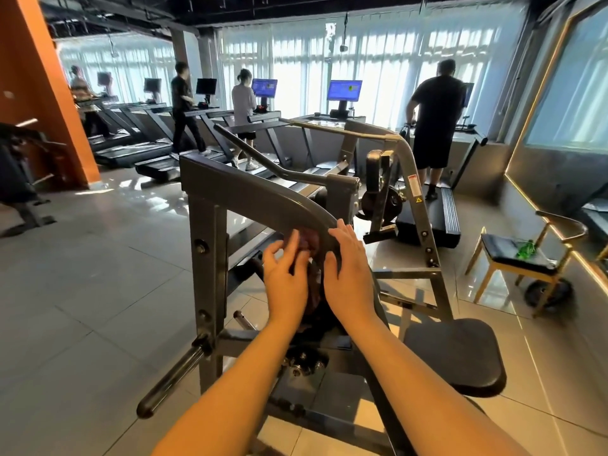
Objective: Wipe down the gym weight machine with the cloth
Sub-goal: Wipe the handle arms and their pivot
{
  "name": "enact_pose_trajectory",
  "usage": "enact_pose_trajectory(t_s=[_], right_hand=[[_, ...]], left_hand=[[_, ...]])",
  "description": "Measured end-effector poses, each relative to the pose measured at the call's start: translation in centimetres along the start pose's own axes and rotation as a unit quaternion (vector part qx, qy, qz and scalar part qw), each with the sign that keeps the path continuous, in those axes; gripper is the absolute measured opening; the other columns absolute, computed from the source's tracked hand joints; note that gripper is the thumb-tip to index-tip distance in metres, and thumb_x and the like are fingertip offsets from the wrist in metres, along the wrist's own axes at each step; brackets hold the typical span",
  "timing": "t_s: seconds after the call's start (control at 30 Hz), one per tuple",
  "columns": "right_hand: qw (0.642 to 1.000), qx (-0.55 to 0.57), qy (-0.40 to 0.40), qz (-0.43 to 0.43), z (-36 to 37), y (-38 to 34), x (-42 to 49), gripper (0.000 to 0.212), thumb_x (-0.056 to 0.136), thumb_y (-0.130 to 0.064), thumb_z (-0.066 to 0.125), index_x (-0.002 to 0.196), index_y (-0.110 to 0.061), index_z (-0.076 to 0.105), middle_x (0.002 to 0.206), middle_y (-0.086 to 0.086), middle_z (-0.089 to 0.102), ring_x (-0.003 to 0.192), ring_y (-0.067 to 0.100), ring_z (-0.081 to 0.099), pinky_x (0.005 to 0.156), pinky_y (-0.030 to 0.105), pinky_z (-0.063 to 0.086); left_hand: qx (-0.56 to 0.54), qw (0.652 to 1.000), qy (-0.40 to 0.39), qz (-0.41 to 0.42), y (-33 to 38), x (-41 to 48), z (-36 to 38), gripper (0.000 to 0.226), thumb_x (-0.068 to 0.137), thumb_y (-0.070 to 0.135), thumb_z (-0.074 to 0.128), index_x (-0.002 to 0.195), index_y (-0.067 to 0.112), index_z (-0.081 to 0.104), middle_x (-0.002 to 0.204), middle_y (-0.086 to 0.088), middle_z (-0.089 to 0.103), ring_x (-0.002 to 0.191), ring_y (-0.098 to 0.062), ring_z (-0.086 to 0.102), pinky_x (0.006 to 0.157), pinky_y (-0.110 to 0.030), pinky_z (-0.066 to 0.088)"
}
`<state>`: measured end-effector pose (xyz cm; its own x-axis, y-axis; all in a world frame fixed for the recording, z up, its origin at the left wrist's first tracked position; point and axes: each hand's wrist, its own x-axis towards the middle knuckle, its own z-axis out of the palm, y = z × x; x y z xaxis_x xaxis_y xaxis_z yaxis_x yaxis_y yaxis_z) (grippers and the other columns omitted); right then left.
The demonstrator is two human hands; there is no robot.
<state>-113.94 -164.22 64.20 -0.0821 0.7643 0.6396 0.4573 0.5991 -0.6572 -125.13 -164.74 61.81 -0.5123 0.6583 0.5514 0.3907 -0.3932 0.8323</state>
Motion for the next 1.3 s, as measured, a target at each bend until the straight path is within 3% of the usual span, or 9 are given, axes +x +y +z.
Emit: enact_pose_trajectory(t_s=[0.1,0.33,0.57,0.67,0.8,0.97,1.1,1.17,1.3], right_hand=[[1.0,-0.003,-0.004,0.001,-0.2,0.1,-0.2,0.042,0.102,-0.009,0.049,0.139,-0.03,0.047,0.163,-0.011,0.031,0.153,0.006,0.018,0.123,0.051,0.028],[1.0,0.02,0.009,0.022,-0.2,0.2,-0.8,0.04,0.103,-0.01,0.047,0.138,-0.03,0.049,0.162,-0.01,0.033,0.153,0.012,0.024,0.121,0.052,0.032],[0.999,0.018,-0.004,0.043,-0.9,-0.2,-1.6,0.04,0.102,-0.01,0.051,0.136,-0.03,0.049,0.164,-0.013,0.029,0.154,0.013,0.022,0.121,0.05,0.033],[0.999,0.017,-0.004,0.042,-1.1,-0.2,-1.8,0.041,0.101,-0.009,0.052,0.136,-0.03,0.05,0.163,-0.013,0.029,0.153,0.013,0.024,0.119,0.05,0.036],[0.998,0.033,-0.003,0.045,-1.2,-0.2,-2.1,0.04,0.102,-0.01,0.051,0.136,-0.031,0.05,0.163,-0.015,0.029,0.152,0.014,0.026,0.119,0.05,0.037],[0.999,0.029,-0.011,0.043,-1.5,0.1,-2.6,0.039,0.102,-0.009,0.05,0.136,-0.028,0.05,0.155,-0.028,0.024,0.152,0.009,0.024,0.12,0.045,0.036],[0.999,0.024,-0.003,0.048,-1.6,0.2,-2.9,0.037,0.101,-0.009,0.052,0.135,-0.026,0.051,0.161,-0.018,0.028,0.152,0.008,0.023,0.122,0.039,0.033],[0.999,0.018,-0.002,0.049,-1.5,0.3,-2.9,0.037,0.101,-0.009,0.052,0.134,-0.027,0.052,0.162,-0.016,0.029,0.152,0.008,0.024,0.121,0.037,0.032],[0.999,0.018,0.002,0.045,-1.2,0.5,-2.9,0.041,0.1,-0.007,0.053,0.135,-0.028,0.051,0.158,-0.022,0.028,0.153,0.008,0.022,0.123,0.037,0.029]], left_hand=[[-0.043,0.994,0.052,-0.084,0.4,2.8,-0.2,0.046,0.105,0.028,0.053,0.148,0.037,0.043,0.143,-0.001,0.035,0.13,-0.014,0.043,0.107,-0.023,0.039],[-0.053,0.998,-0.02,-0.014,0.2,-2.1,1.6,0.041,0.105,0.015,0.052,0.143,0.03,0.05,0.127,0.01,0.04,0.109,0.022,0.045,0.091,-0.001,0.041],[-0.055,0.996,0.04,-0.061,0.1,2.0,-0.7,0.031,0.102,0.027,0.058,0.131,0.04,0.058,0.12,0.01,0.049,0.116,-0.012,0.054,0.104,-0.032,0.049],[-0.068,0.994,0.053,-0.068,1.0,1.9,-0.1,0.032,0.102,0.022,0.058,0.132,0.033,0.06,0.123,0.005,0.048,0.115,-0.009,0.053,0.103,-0.021,0.046],[-0.063,0.997,-0.021,-0.03,1.1,-2.1,1.2,0.03,0.101,0.011,0.06,0.125,0.029,0.063,0.12,0.007,0.047,0.107,0.018,0.049,0.09,-0.002,0.042],[-0.027,0.997,-0.069,-0.013,0.5,-2.1,-0.4,0.028,0.099,0.018,0.063,0.125,0.03,0.066,0.121,0.002,0.054,0.104,0.015,0.05,0.088,-0.002,0.04],[-0.051,0.992,0.064,-0.097,0.5,0.9,-1.4,0.038,0.105,0.028,0.053,0.143,0.03,0.054,0.138,0.0,0.043,0.123,-0.005,0.048,0.107,-0.024,0.044],[-0.049,0.992,0.055,-0.107,0.5,1.9,-0.8,0.045,0.107,0.028,0.047,0.152,0.03,0.041,0.152,0.0,0.03,0.138,-0.017,0.039,0.116,-0.033,0.037],[0.005,1.0,-0.002,0.009,1.0,0.2,1.2,0.052,0.107,0.014,0.044,0.157,0.023,0.032,0.151,0.002,0.025,0.136,0.004,0.029,0.111,-0.009,0.028]])
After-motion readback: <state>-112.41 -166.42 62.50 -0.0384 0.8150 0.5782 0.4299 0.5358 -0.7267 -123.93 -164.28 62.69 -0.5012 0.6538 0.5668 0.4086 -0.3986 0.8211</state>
